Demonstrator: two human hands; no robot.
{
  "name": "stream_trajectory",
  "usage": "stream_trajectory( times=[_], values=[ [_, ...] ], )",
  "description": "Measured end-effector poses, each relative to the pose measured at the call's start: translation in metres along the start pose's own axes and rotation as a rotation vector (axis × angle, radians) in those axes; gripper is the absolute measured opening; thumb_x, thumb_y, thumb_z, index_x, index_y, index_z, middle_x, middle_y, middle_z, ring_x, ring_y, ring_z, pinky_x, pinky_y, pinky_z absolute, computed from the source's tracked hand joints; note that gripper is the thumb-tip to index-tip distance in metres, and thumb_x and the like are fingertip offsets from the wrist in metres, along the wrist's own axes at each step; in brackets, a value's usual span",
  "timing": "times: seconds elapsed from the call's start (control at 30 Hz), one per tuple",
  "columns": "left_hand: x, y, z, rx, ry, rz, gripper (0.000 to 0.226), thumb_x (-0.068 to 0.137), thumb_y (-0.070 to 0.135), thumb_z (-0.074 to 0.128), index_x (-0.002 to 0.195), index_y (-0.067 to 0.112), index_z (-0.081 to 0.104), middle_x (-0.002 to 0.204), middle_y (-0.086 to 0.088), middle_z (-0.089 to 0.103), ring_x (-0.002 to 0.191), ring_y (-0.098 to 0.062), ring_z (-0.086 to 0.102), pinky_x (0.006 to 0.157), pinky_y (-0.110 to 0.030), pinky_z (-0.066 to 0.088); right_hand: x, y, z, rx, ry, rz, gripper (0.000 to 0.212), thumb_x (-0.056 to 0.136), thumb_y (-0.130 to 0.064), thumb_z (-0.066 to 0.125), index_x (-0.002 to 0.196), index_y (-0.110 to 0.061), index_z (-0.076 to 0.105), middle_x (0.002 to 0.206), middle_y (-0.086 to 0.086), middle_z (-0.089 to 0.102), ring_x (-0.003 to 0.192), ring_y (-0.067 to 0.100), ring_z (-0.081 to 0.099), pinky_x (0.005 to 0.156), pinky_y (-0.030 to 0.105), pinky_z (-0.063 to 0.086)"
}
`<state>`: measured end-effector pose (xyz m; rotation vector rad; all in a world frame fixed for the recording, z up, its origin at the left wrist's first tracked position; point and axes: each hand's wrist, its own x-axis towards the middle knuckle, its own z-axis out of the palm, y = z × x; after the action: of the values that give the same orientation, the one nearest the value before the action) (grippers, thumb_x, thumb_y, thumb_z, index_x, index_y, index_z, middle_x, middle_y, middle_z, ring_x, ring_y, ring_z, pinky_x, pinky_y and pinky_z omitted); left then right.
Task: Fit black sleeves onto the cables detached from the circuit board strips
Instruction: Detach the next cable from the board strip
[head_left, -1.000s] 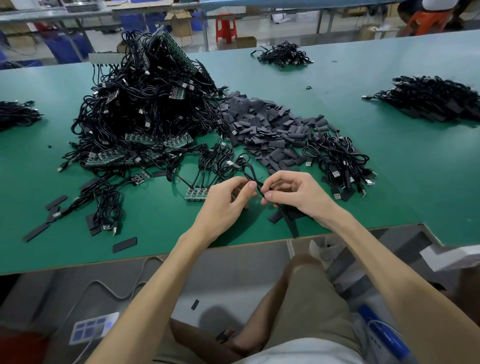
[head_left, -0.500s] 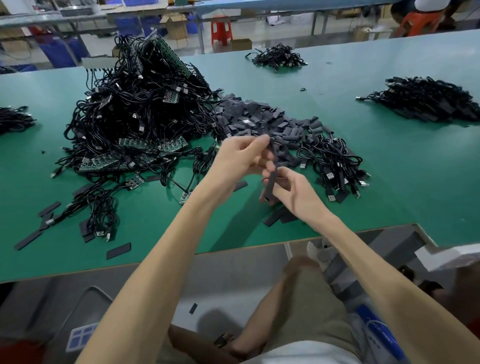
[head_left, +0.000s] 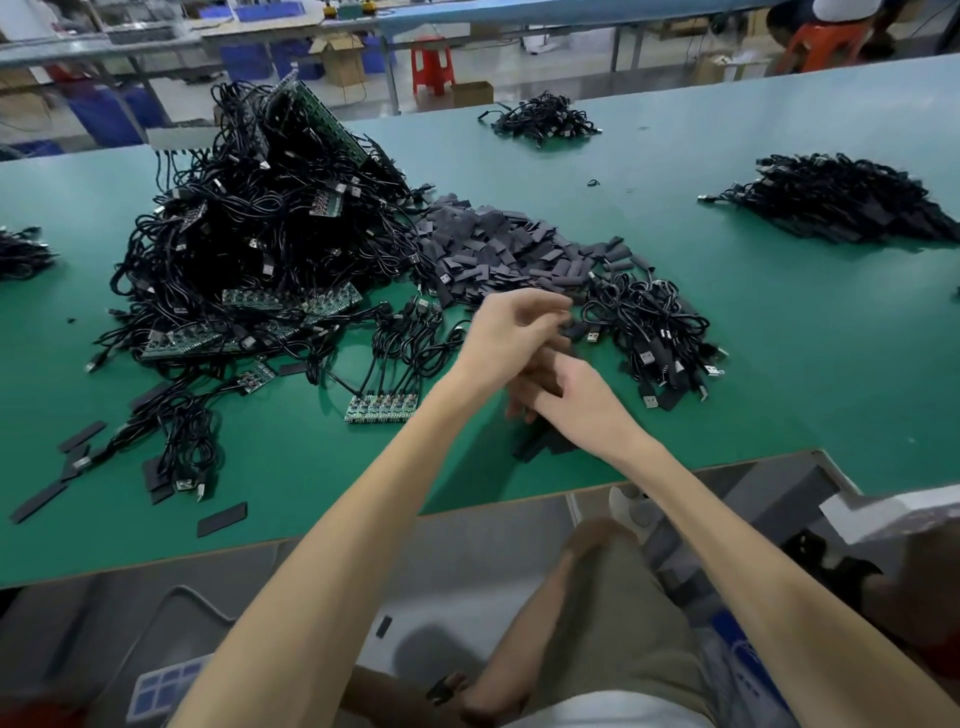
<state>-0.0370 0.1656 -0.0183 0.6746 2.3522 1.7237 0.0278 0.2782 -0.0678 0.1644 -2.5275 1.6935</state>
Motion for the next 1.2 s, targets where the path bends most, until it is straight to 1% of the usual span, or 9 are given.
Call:
stream_trajectory(
  times=[0.17,0.3,0.4,0.53,0.7,0.83,1.03,1.1,1.2],
  values=[
    [-0.028,-0.03,-0.036,0.315,0.149,0.102,0.034,0.093,-0.005,0.054,0.106,0.018,0.076,0.103,0.006,0.073,0.09,-0.011,0.069,0.086,-0.036,0.058,-0.001,0.003,0.0,0.054,-0.002,-0.009,0.007,0.1,-0.016,0.063,0.104,-0.01,0.064,0.076,0.005,0.076,0.063,0.014,0.065,0.07,0.024,0.052],
    [-0.051,-0.049,-0.063,0.614,0.276,0.221,0.027,0.095,0.001,0.06,0.107,0.019,0.077,0.108,0.003,0.065,0.105,-0.017,0.058,0.094,-0.035,0.048,-0.001,0.002,0.0,0.086,-0.017,-0.016,0.007,0.101,-0.015,0.062,0.104,-0.009,0.064,0.078,0.006,0.076,0.065,0.015,0.064,0.07,0.024,0.053],
    [-0.063,-0.059,-0.084,0.833,0.393,0.137,0.022,0.095,0.008,0.063,0.112,0.018,0.075,0.114,-0.001,0.064,0.112,-0.026,0.054,0.098,-0.044,0.042,-0.002,0.003,-0.001,0.072,-0.021,-0.022,0.007,0.102,-0.016,0.062,0.104,-0.01,0.065,0.078,0.005,0.077,0.067,0.016,0.066,0.072,0.026,0.055],
    [-0.074,-0.071,-0.092,1.01,0.293,-0.078,0.034,0.102,0.03,0.055,0.131,0.013,0.062,0.131,-0.007,0.054,0.122,-0.03,0.046,0.103,-0.046,0.036,-0.002,0.002,-0.001,0.055,-0.025,-0.021,0.006,0.102,-0.017,0.062,0.104,-0.012,0.065,0.079,0.003,0.077,0.067,0.013,0.066,0.071,0.024,0.054],
    [-0.081,-0.073,-0.09,0.807,0.128,-0.017,0.053,0.101,0.045,0.056,0.142,0.012,0.056,0.147,-0.008,0.047,0.137,-0.027,0.038,0.115,-0.042,0.032,-0.003,0.001,-0.001,0.027,-0.032,-0.015,0.008,0.102,-0.019,0.063,0.104,-0.012,0.066,0.079,0.002,0.077,0.067,0.012,0.067,0.072,0.022,0.054],
    [-0.087,-0.067,-0.09,0.605,-0.07,0.004,0.078,0.079,0.063,0.069,0.143,0.02,0.057,0.152,0.003,0.044,0.143,-0.014,0.033,0.118,-0.031,0.025,-0.003,0.001,-0.001,0.011,-0.031,-0.017,0.008,0.101,-0.019,0.063,0.104,-0.013,0.066,0.079,0.002,0.077,0.069,0.013,0.067,0.073,0.023,0.054],
    [-0.089,-0.065,-0.083,0.733,0.075,0.138,0.037,0.095,0.038,0.069,0.123,0.014,0.07,0.134,0.003,0.062,0.128,-0.016,0.05,0.107,-0.019,0.03,-0.005,0.0,-0.001,0.019,-0.044,-0.022,0.006,0.099,-0.016,0.066,0.104,-0.014,0.068,0.079,0.002,0.077,0.07,0.012,0.066,0.074,0.024,0.053],
    [-0.091,-0.062,-0.076,0.796,0.086,0.19,0.029,0.101,0.032,0.061,0.119,0.01,0.071,0.127,-0.001,0.067,0.12,-0.02,0.057,0.104,-0.025,0.039,-0.005,0.0,0.0,0.027,-0.047,-0.024,0.01,0.096,-0.012,0.068,0.106,-0.015,0.068,0.082,0.004,0.076,0.069,0.011,0.063,0.072,0.021,0.051],
    [-0.093,-0.056,-0.067,0.787,0.16,0.208,0.026,0.107,0.025,0.05,0.106,0.006,0.068,0.107,-0.005,0.067,0.096,-0.026,0.062,0.086,-0.04,0.05,-0.005,0.0,0.0,-0.005,-0.045,-0.056,0.025,0.092,-0.01,0.073,0.114,-0.021,0.069,0.095,0.007,0.071,0.069,0.012,0.055,0.073,0.019,0.048]
  ],
)
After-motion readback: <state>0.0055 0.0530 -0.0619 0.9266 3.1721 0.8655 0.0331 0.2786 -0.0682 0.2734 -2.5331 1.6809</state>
